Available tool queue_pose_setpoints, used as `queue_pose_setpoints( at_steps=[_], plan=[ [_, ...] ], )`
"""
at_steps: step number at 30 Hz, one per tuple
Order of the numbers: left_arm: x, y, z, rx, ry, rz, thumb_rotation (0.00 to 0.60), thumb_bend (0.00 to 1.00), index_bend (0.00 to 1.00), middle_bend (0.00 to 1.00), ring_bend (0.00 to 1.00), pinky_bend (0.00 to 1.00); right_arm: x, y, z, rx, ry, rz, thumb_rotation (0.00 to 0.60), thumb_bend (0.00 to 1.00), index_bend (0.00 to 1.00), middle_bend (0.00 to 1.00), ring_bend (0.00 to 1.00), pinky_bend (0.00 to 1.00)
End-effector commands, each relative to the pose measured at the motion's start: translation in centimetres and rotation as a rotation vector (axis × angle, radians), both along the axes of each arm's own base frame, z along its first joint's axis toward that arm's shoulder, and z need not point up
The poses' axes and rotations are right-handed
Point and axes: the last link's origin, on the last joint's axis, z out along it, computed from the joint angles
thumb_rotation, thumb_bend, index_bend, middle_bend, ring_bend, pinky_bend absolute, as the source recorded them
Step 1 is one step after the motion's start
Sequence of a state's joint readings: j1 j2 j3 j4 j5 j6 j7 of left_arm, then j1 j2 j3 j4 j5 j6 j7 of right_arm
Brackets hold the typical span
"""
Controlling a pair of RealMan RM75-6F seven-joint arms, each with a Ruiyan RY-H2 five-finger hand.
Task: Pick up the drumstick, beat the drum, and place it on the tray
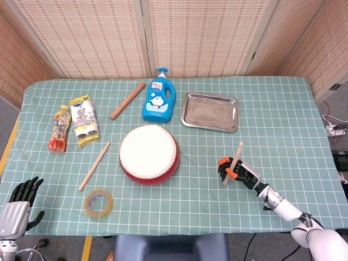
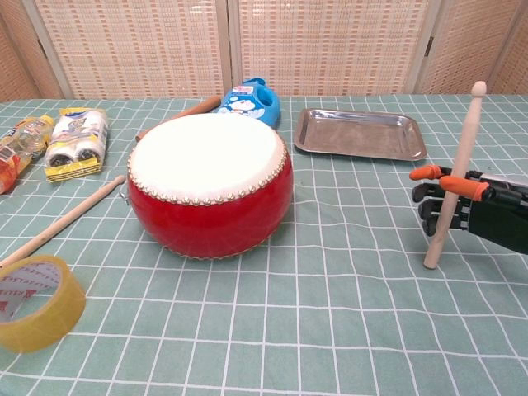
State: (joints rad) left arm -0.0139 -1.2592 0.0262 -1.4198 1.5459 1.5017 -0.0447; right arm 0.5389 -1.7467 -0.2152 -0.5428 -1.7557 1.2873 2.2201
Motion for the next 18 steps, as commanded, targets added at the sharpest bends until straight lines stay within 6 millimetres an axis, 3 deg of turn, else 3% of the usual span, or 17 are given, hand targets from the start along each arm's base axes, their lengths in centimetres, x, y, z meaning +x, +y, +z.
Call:
queue_pose_setpoints(
  at_steps=[1, 3, 11, 18],
  plan=[
    [0.0, 0.0, -0.1, -0.002, -0.002, -0.002, 0.6, 0.25, 0.02, 0.0, 0.0, 0.03, -0.3, 0.3, -0.2, 0.003, 0.011, -0.004, 0.526, 0.54, 0.39, 0.47, 0.49, 0.54],
    [0.0, 0.0, -0.1, -0.003, -0.004, -0.003, 0.6, 0.25, 0.02, 0.0, 0.0, 0.03, -0.3, 0.4, -0.4, 0.002, 0.016, -0.003, 0.527, 0.52, 0.4, 0.48, 0.5, 0.54],
    [0.0, 0.1, -0.3, -0.006, -0.013, -0.006, 0.6, 0.26, 0.02, 0.0, 0.0, 0.02, 0.0, 0.8, -0.9, -0.001, 0.023, 0.004, 0.527, 0.17, 0.48, 0.55, 0.58, 0.61],
    [-0.2, 0.1, -0.5, -0.013, -0.019, -0.003, 0.6, 0.26, 0.02, 0.0, 0.0, 0.02, 0.4, 1.2, -1.6, -0.004, 0.012, -0.003, 0.528, 0.09, 0.63, 0.67, 0.69, 0.71]
  ],
)
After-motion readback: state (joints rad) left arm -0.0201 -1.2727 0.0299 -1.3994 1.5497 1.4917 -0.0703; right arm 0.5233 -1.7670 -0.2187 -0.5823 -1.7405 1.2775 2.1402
